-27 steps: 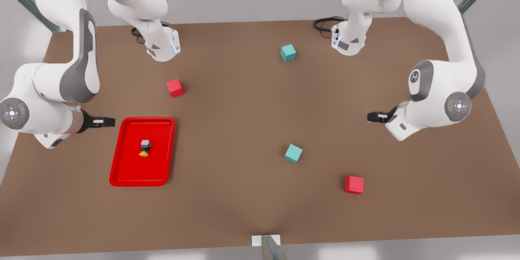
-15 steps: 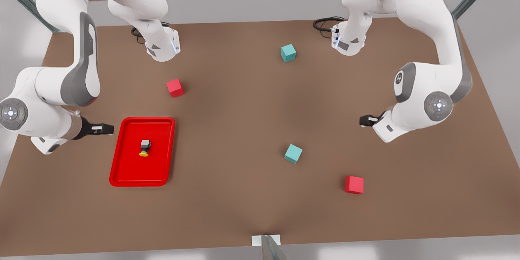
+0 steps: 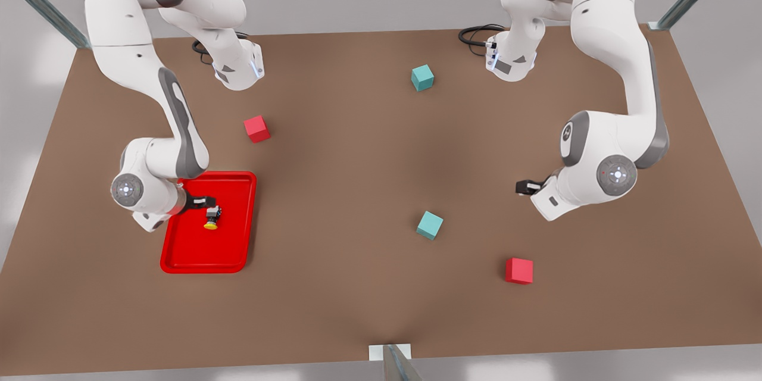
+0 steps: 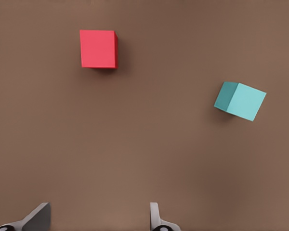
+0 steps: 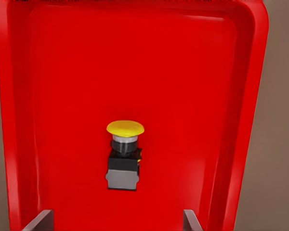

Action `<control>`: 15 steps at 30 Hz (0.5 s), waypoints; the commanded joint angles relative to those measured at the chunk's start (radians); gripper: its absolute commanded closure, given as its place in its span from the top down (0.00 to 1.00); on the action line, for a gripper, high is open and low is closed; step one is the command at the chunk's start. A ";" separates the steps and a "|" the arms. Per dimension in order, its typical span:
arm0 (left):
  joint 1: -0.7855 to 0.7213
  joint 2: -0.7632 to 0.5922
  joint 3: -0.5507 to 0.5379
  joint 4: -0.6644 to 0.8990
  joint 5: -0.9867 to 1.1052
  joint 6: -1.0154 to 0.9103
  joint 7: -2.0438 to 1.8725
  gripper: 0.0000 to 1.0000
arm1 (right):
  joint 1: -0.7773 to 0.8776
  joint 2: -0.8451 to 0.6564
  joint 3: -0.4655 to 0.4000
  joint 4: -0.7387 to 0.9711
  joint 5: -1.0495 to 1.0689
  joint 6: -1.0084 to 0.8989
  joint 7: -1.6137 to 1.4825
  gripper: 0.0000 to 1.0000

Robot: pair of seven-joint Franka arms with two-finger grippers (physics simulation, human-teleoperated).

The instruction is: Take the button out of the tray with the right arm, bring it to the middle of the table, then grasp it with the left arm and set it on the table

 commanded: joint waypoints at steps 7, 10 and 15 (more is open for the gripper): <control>0.000 0.011 0.000 -0.003 0.006 0.024 0.001 1.00 | 0.003 0.063 -0.002 -0.141 -0.006 0.538 -0.016 1.00; -0.002 0.011 0.000 -0.006 0.006 0.019 -0.001 1.00 | -0.001 0.081 -0.002 -0.138 -0.005 0.543 -0.015 1.00; -0.002 0.013 0.000 -0.007 0.011 0.015 0.001 1.00 | 0.000 0.100 -0.002 -0.135 -0.003 0.538 -0.006 1.00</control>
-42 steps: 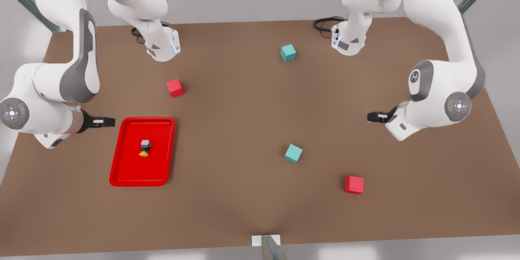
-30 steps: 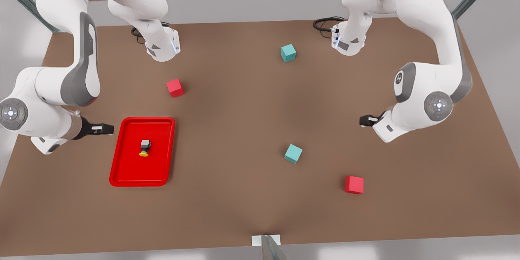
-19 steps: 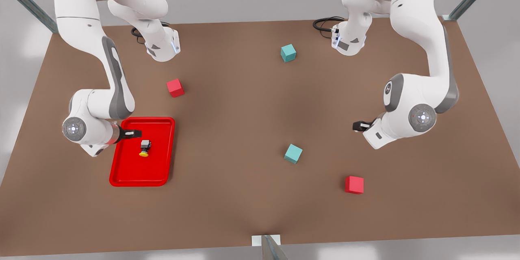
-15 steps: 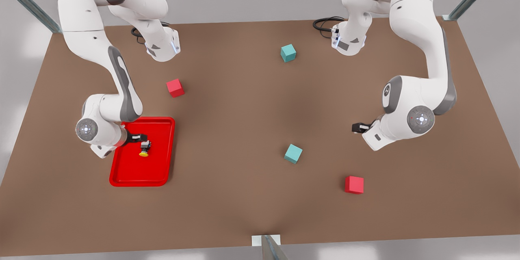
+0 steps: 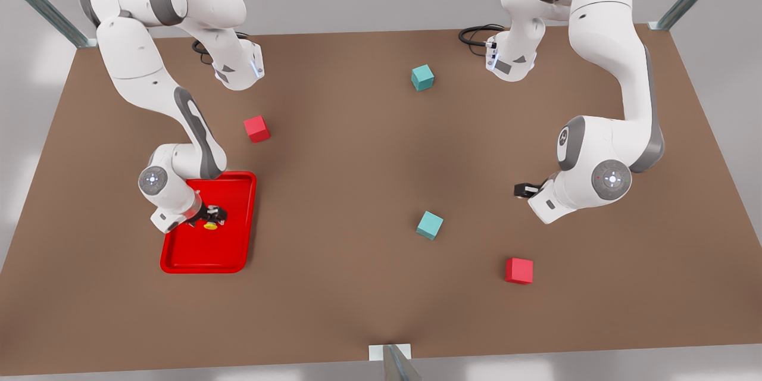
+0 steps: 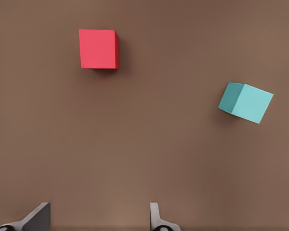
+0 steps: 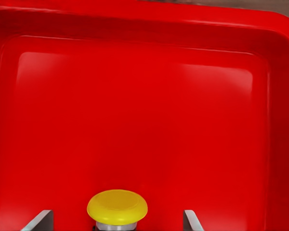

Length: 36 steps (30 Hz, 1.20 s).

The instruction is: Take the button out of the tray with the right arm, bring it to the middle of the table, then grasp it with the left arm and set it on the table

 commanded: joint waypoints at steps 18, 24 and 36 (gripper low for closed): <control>-0.002 -0.010 0.000 0.002 0.003 -0.026 -0.001 1.00 | 0.014 -0.067 0.003 -0.028 0.003 -0.069 -0.016 0.37; -0.002 -0.009 0.002 0.000 0.004 -0.026 0.000 1.00 | 0.072 -0.036 0.163 0.455 -0.002 -0.608 -0.324 0.34; -0.002 -0.007 0.009 -0.001 0.024 -0.044 -0.001 1.00 | 0.540 0.197 0.319 0.768 -0.034 -0.410 -0.921 0.35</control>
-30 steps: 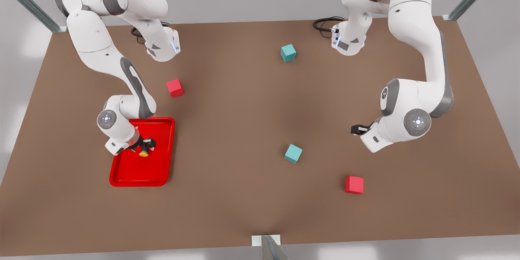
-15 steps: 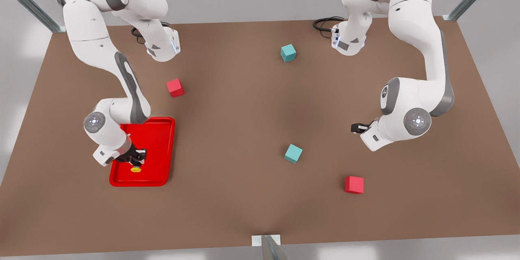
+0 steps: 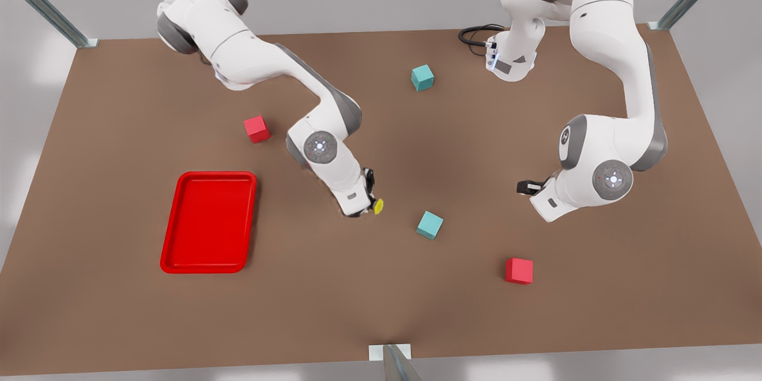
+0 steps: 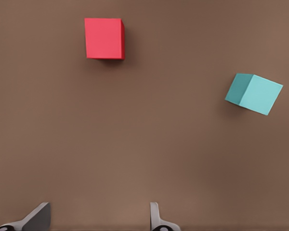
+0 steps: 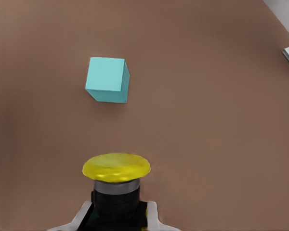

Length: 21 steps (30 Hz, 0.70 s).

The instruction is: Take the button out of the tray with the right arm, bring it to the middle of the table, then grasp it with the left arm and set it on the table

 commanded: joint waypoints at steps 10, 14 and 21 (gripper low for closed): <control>0.000 0.005 0.001 -0.002 0.029 -0.002 -0.081 1.00 | 0.372 0.386 -0.130 0.466 -0.167 0.076 -0.095 0.35; 0.000 -0.068 -0.010 -0.002 -0.014 -0.030 -1.087 1.00 | 0.373 0.439 -0.130 0.460 -0.167 0.079 -0.063 0.37; -0.084 -0.026 -0.013 -0.002 -0.052 0.160 -1.983 1.00 | 0.405 0.490 -0.147 0.455 -0.170 0.081 -0.046 0.68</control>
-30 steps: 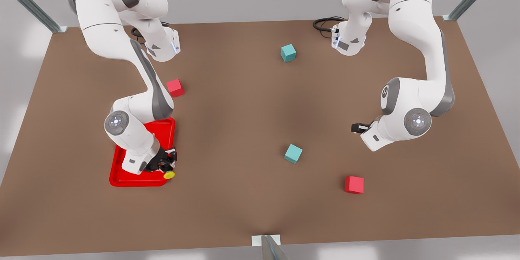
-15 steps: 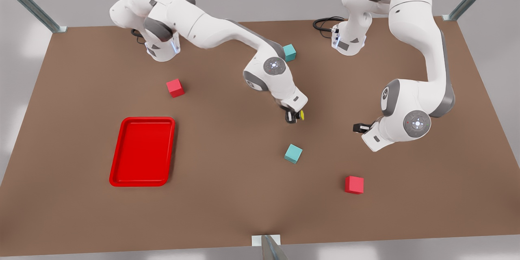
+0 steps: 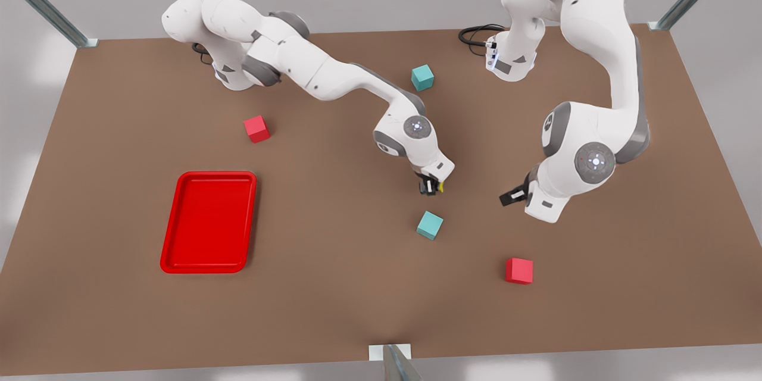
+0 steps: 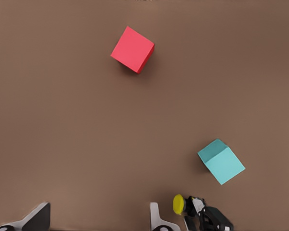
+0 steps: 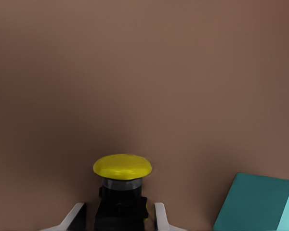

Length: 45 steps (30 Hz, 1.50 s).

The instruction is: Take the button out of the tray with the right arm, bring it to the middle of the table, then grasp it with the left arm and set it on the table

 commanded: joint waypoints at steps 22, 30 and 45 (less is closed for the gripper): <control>-0.335 0.125 0.007 -0.079 0.108 0.245 -1.890 1.00 | -0.828 -1.009 -0.089 -0.647 0.152 -0.694 0.958 1.00; -0.385 0.045 0.002 -0.320 0.148 0.422 -1.872 1.00 | -0.847 -0.956 -0.096 -0.582 0.160 -0.655 0.766 1.00; -0.408 0.182 -0.002 -0.475 0.140 0.854 -1.490 1.00 | -0.850 -0.947 -0.096 -0.581 0.166 -0.655 0.720 1.00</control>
